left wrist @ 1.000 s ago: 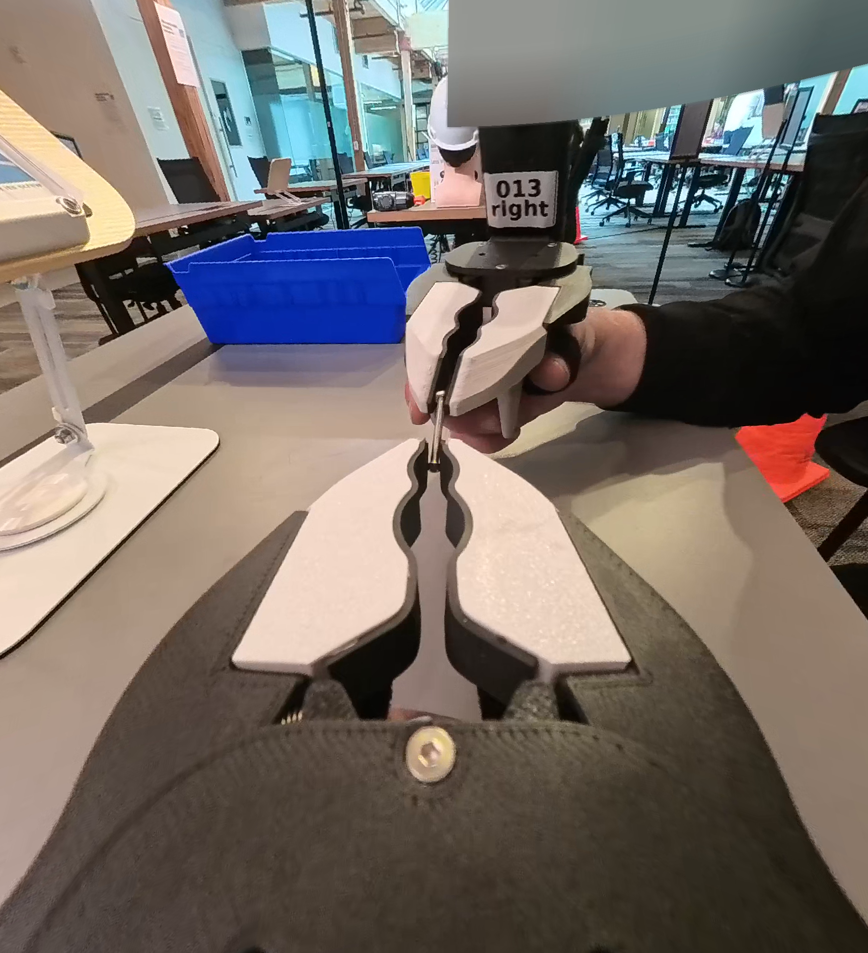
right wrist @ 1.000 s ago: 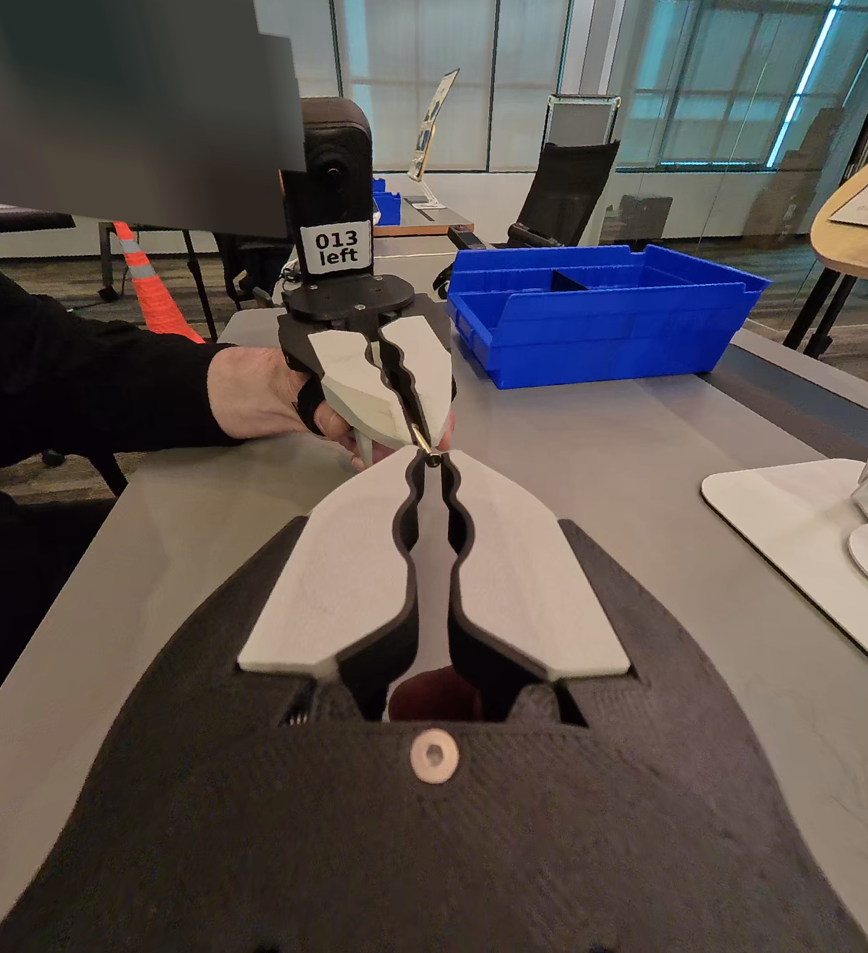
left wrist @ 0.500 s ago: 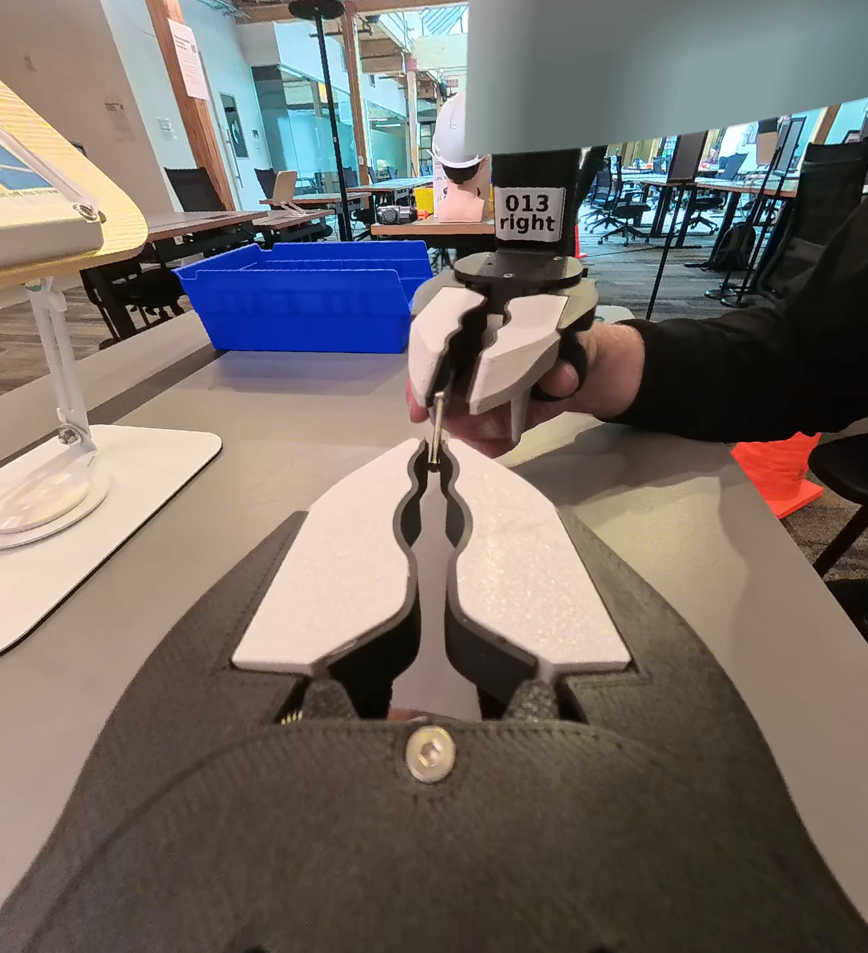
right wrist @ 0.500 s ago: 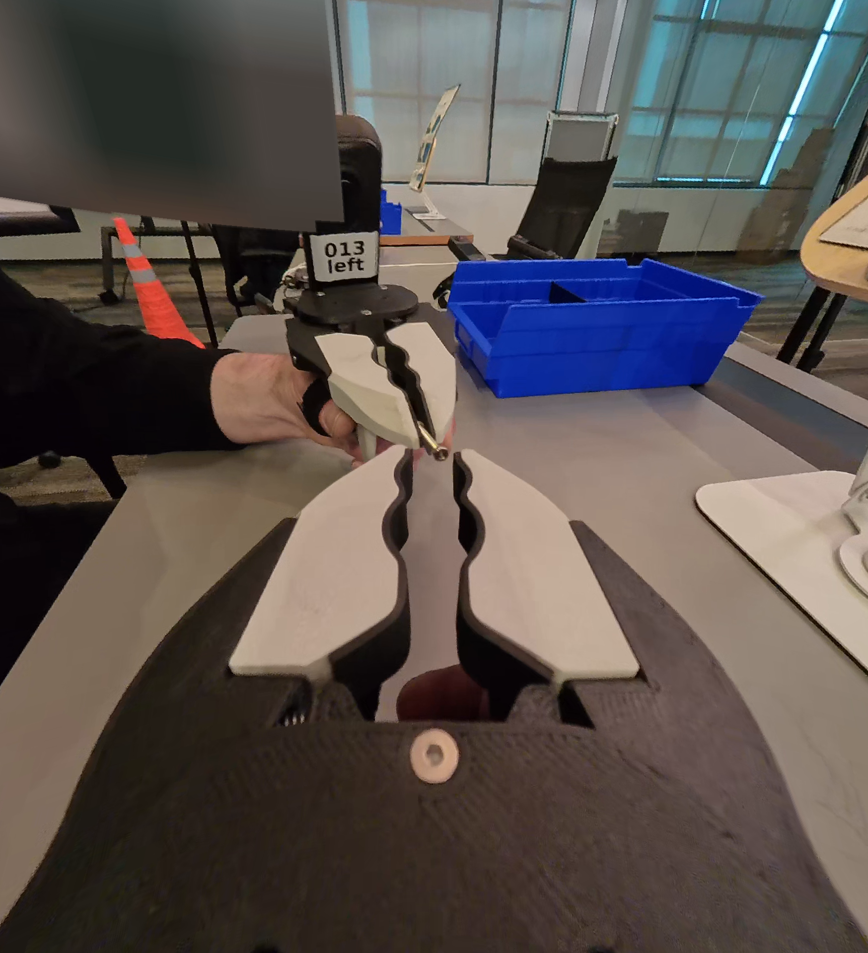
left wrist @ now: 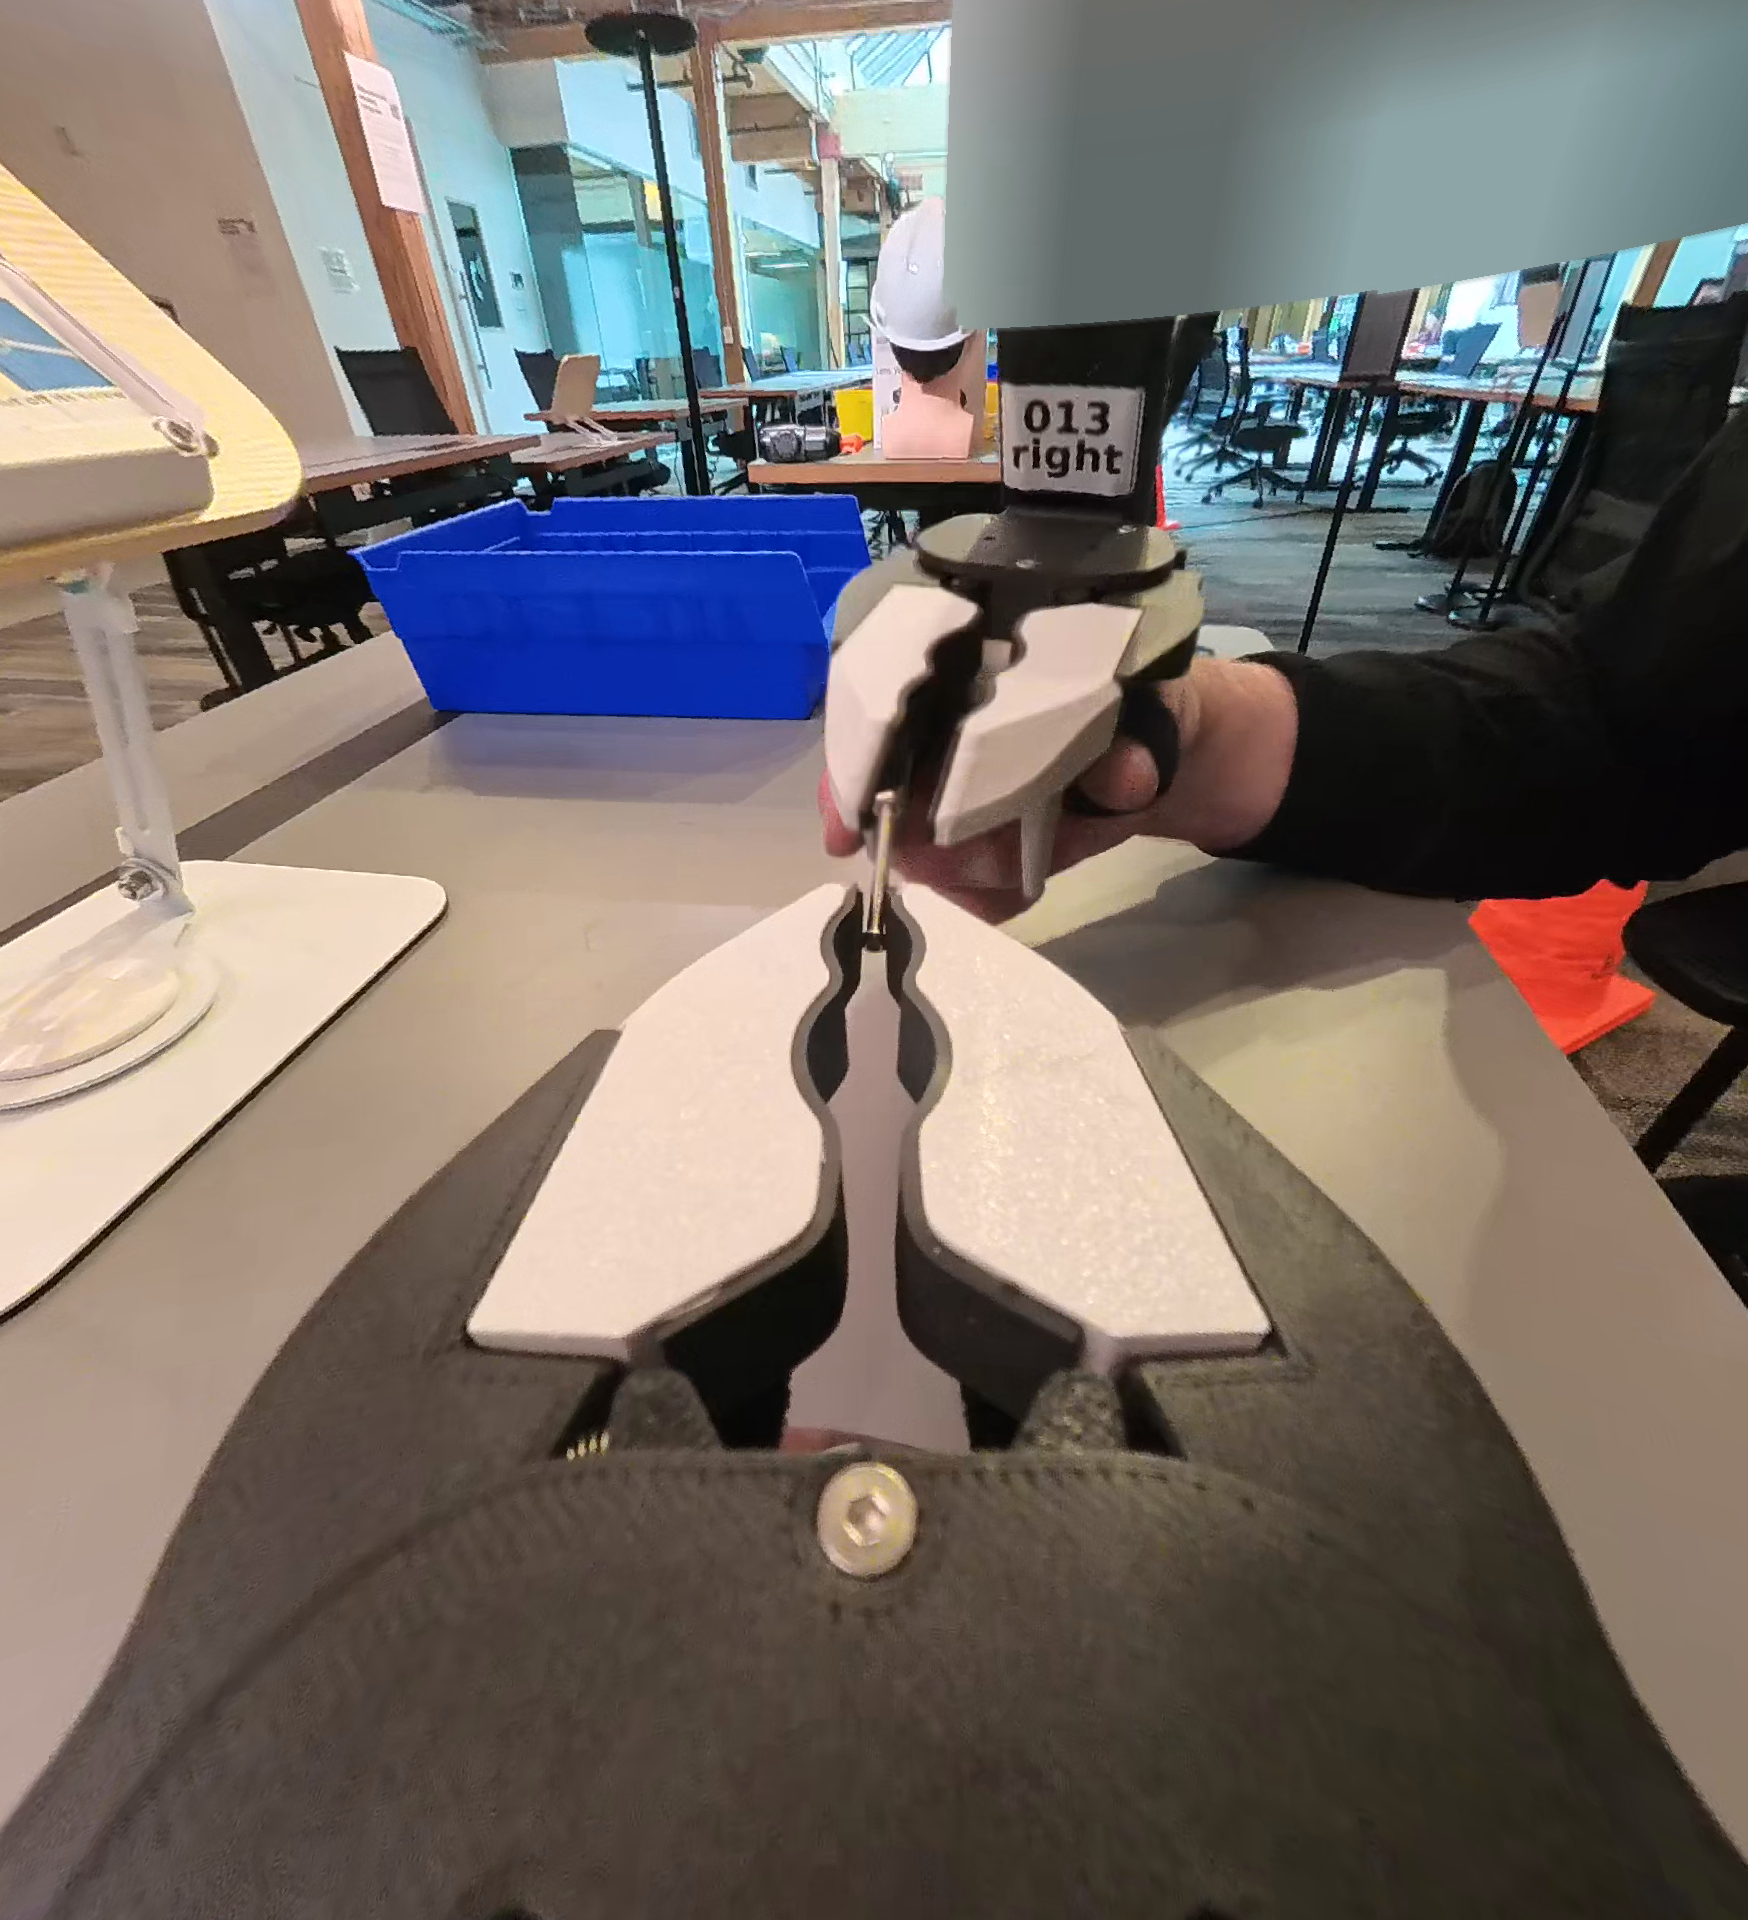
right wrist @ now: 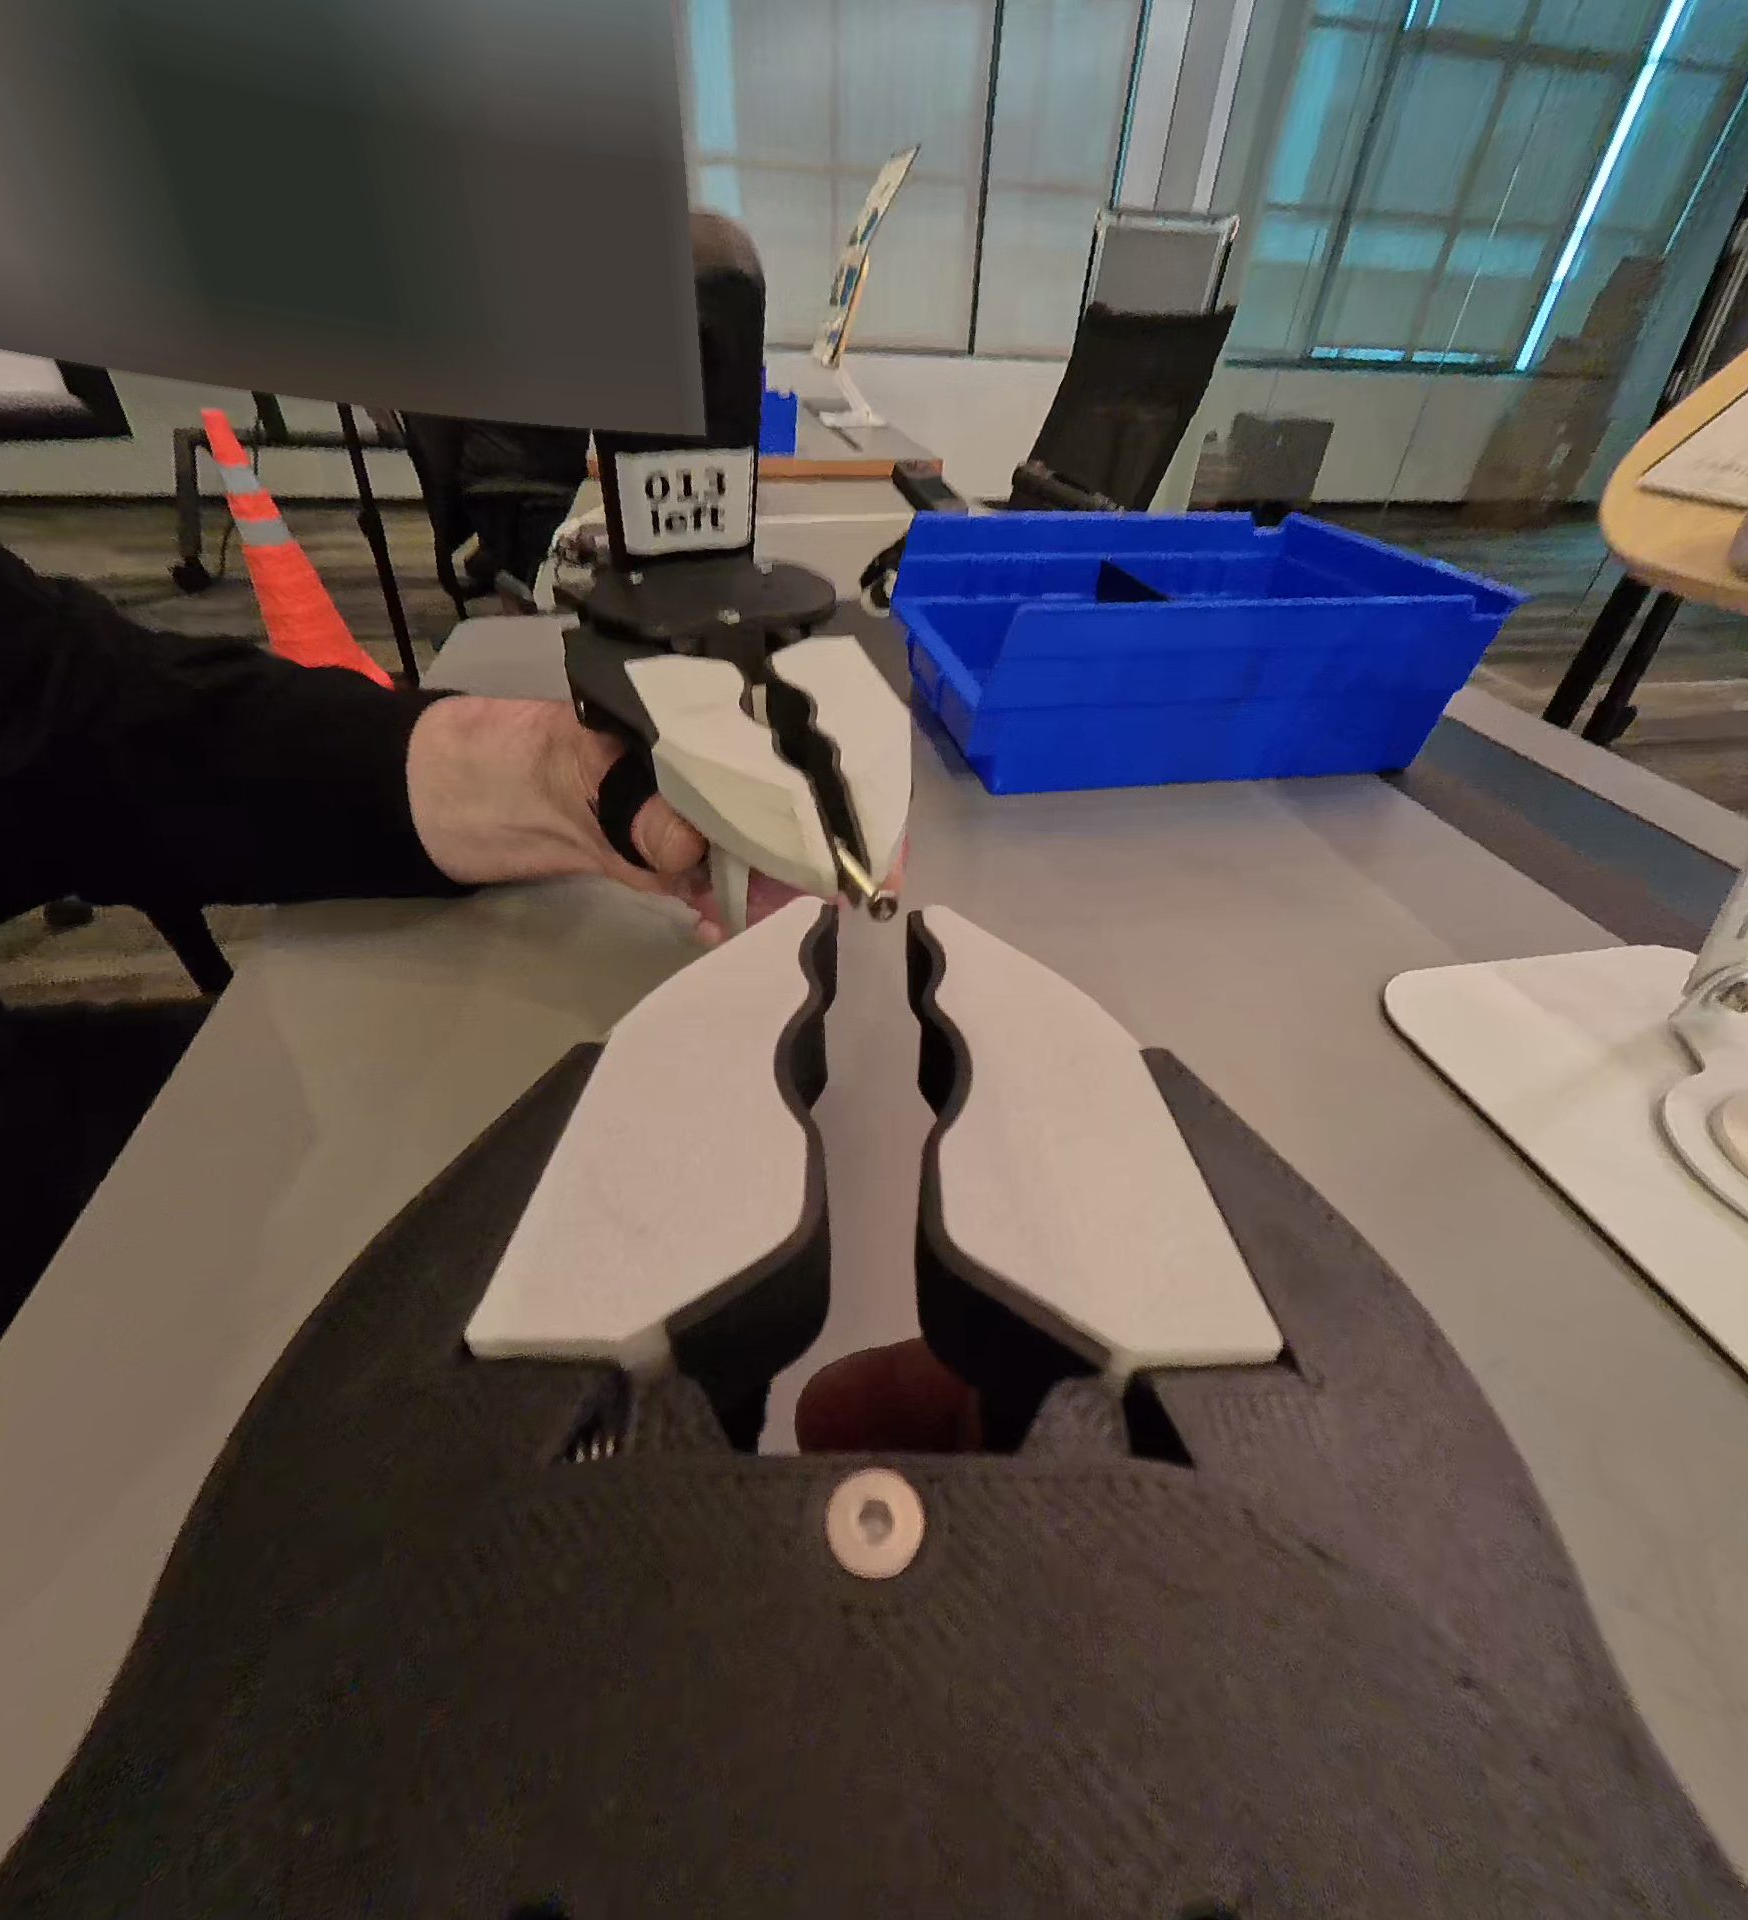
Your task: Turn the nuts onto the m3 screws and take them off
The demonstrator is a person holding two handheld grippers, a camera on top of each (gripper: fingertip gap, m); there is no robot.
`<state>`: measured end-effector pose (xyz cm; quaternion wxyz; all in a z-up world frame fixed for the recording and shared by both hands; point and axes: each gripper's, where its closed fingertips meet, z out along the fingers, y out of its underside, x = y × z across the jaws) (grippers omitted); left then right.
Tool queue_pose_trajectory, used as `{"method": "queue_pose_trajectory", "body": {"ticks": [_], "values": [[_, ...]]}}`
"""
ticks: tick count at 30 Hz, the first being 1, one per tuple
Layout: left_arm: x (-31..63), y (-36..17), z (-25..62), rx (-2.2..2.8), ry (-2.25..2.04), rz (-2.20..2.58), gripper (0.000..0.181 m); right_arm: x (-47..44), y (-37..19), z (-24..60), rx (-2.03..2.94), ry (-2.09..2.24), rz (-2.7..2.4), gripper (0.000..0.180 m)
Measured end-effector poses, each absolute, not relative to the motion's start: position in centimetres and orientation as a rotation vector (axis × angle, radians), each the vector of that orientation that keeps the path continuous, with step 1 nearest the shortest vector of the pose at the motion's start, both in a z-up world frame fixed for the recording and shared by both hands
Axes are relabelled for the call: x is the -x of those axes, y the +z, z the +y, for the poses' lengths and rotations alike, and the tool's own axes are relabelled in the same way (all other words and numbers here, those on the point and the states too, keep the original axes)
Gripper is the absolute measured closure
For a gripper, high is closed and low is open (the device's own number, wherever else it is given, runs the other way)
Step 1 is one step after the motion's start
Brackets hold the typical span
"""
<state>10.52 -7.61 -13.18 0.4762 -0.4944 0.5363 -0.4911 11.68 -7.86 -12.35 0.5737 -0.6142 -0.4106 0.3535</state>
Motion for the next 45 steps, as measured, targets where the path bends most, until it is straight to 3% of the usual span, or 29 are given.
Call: {"method": "queue_pose_trajectory", "body": {"ticks": [34, 45], "values": [[-10.6, -13.4, -7.8, 1.191, -1.143, 1.337, 0.177, -11.3, -12.8, -7.7, 1.497, 0.875, -0.938, 0.174], [-9.9, -13.6, -10.0, 1.312, -1.649, 1.367, 0.177, -10.5, -12.9, -9.8, 1.245, 0.487, -1.213, 0.175]]}}
